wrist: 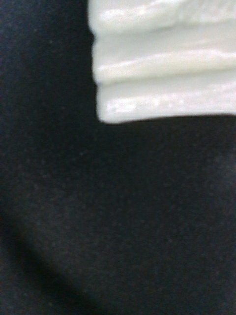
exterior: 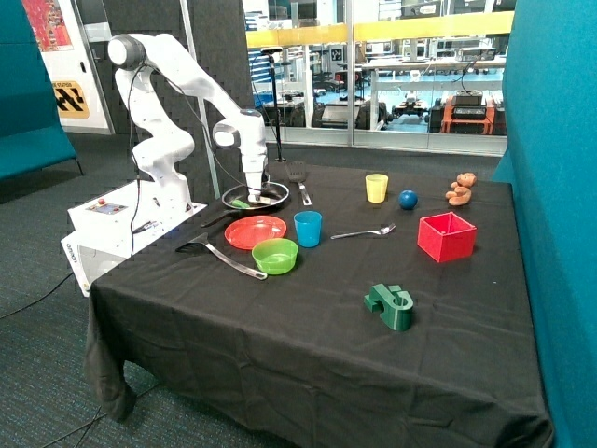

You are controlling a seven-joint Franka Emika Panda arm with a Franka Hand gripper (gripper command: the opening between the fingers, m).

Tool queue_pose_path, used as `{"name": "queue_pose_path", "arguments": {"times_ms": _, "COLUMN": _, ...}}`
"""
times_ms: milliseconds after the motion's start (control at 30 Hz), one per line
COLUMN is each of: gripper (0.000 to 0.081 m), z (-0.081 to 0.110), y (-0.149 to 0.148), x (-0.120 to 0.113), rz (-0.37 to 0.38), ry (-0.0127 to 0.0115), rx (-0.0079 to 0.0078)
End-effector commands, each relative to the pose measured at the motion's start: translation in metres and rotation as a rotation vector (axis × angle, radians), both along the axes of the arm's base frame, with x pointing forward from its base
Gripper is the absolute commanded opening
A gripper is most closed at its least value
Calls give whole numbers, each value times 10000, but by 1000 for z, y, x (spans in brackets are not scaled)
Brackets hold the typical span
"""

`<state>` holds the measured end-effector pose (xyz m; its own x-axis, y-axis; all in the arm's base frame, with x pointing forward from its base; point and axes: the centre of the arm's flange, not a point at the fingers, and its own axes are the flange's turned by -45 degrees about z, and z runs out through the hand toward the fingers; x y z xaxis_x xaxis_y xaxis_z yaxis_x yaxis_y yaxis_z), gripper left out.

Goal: Cook the vegetables

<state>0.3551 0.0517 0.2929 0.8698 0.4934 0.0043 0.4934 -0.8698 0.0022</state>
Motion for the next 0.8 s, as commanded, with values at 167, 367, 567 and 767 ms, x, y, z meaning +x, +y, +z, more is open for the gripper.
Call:
{"name": "queue_pose_path", "arguments": {"times_ms": 167, "gripper": 802, "z": 9, "y": -3, "x": -5, "rz": 114, "ry": 48, "rx": -3}}
{"name": "queue_pose_path", "arguments": {"times_ms": 367, "gripper": 718, "z": 24, "y": -5, "x": -2, "rz": 176, "ry": 48, "rx": -3}}
{"name": "queue_pose_path", "arguments": {"times_ms": 567, "gripper": 378, "z": 41, "y": -9, "x": 3, "rz": 174, "ry": 48, "rx": -3}}
{"name": "queue_pose_path", "arguments": {"times_ms": 767, "gripper": 83, "z": 56, "y": -14, "x": 9, "rz": 102, "ry": 48, "rx": -2}}
